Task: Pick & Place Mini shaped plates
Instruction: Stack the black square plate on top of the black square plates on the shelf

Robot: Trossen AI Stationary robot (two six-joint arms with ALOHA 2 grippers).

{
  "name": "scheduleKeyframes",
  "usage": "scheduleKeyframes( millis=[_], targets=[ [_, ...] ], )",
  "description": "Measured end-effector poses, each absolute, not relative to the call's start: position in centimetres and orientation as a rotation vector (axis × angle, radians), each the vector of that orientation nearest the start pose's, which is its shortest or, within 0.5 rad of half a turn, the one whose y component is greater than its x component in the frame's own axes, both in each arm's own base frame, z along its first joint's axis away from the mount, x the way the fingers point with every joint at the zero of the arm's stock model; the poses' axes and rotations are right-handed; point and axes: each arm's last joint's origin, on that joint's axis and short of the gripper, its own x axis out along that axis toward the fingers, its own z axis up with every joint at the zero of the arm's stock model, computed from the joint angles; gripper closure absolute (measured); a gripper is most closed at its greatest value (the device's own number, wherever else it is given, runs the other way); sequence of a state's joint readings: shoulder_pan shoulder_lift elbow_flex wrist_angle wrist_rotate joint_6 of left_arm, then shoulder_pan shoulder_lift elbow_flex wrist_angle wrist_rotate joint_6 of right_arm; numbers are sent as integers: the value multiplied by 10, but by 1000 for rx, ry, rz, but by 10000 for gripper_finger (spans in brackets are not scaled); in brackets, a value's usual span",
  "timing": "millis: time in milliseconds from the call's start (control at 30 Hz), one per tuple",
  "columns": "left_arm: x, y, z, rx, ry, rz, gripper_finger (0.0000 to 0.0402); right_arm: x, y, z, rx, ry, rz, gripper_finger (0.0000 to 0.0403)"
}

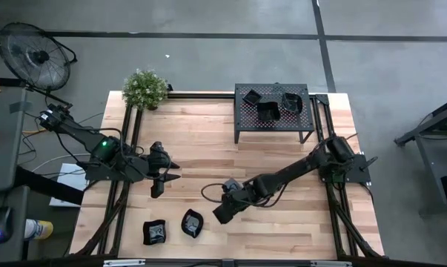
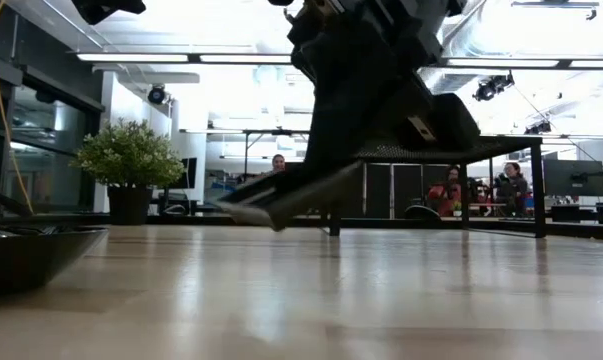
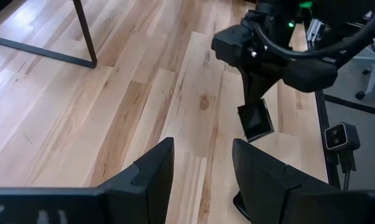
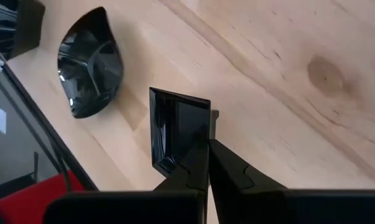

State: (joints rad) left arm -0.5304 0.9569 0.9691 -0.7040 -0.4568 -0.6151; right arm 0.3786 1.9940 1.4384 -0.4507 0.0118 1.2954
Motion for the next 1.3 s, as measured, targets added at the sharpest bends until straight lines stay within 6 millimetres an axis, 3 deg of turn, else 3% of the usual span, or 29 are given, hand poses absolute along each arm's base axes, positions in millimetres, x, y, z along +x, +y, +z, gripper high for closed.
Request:
scheduleKeyframes(
  millis=[367,667,933,1167,1300],
  targets=[
    [166,-82,323,-289,595,136,240,382,124,220,915,1026,-331,403],
    [166,-81,323,-288,568,193,240,355,87,271,819,978,-342,403],
    [167,-77,325,-257,491,304,240,311,24,322,712,935,-414,403],
    [168,-74,329,-227,391,435,240,272,-36,366,653,756,-428,403],
    [169,-73,332,-231,340,478,240,251,-64,381,637,685,-427,403]
  ],
)
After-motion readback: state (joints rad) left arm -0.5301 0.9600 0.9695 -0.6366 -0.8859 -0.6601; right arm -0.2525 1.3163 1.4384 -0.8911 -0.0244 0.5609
